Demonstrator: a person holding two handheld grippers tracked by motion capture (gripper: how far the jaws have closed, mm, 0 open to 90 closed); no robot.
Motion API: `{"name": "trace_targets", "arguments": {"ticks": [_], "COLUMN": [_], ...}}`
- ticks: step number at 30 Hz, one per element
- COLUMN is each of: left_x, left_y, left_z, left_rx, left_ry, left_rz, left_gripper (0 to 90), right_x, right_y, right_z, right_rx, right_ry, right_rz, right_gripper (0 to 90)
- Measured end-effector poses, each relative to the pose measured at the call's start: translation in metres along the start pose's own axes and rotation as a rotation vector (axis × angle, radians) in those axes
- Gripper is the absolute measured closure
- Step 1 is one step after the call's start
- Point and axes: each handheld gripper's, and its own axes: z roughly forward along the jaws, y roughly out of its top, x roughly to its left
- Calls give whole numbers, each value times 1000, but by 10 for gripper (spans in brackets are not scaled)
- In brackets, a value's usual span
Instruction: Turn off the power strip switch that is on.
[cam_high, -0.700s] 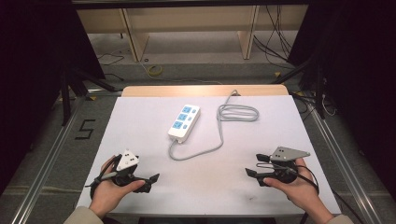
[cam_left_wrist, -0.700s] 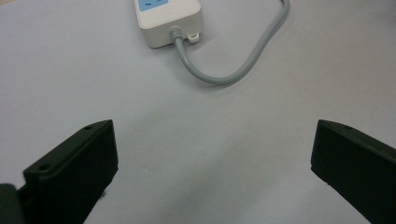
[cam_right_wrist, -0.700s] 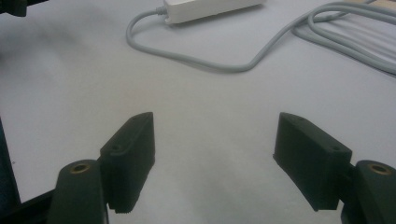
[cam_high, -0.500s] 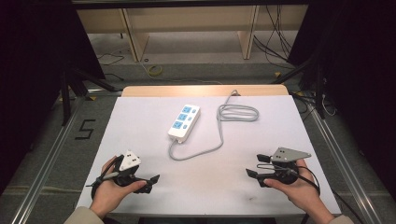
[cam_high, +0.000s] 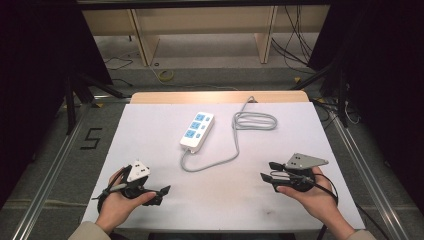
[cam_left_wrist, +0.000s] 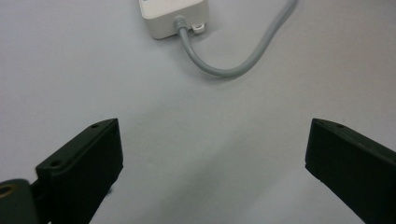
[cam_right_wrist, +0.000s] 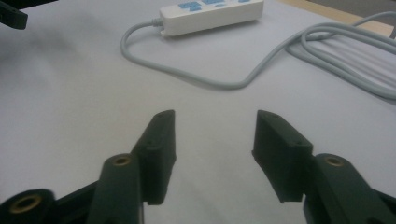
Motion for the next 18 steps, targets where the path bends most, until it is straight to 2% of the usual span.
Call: {"name": "trace_targets", "arguments": {"ticks": [3, 4, 6, 8, 9, 11, 12, 15, 18], "left_x": [0, 0, -1, -1, -1, -1, -1, 0, -1], "left_y": [0, 0, 1, 1, 1, 1, 0, 0, 0], "left_z": [0, 0, 0, 0, 0, 0, 1, 1, 2], "left_rx": [3, 1, -6, -6, -4, 0, -1, 0, 1], "left_ry": [-1, -1, -2, -2, -2, -2, -1, -3, -6], "left_rz": [-11, -14, -16, -14, -12, -12, -12, -14, -18], "left_gripper": [50, 50, 55, 56, 57, 58, 59, 61, 64], "right_x": [0, 0, -1, -1, -2, -2, -2, -3, -3], "right_y": [5, 5, 10, 12, 15, 17, 19, 24, 28], "right_z": [2, 2, 5, 6, 9, 10, 13, 19, 23], "right_rx": [-9, -9, -21, -23, -25, -19, -13, -6, 0], "right_ry": [-18, -18, -37, -38, -36, -36, -38, -38, -35], "right_rz": [-18, -18, -28, -29, -30, -32, -34, -35, -38], "right_gripper": [612, 612, 702, 732, 784, 803, 848, 899, 900]}}
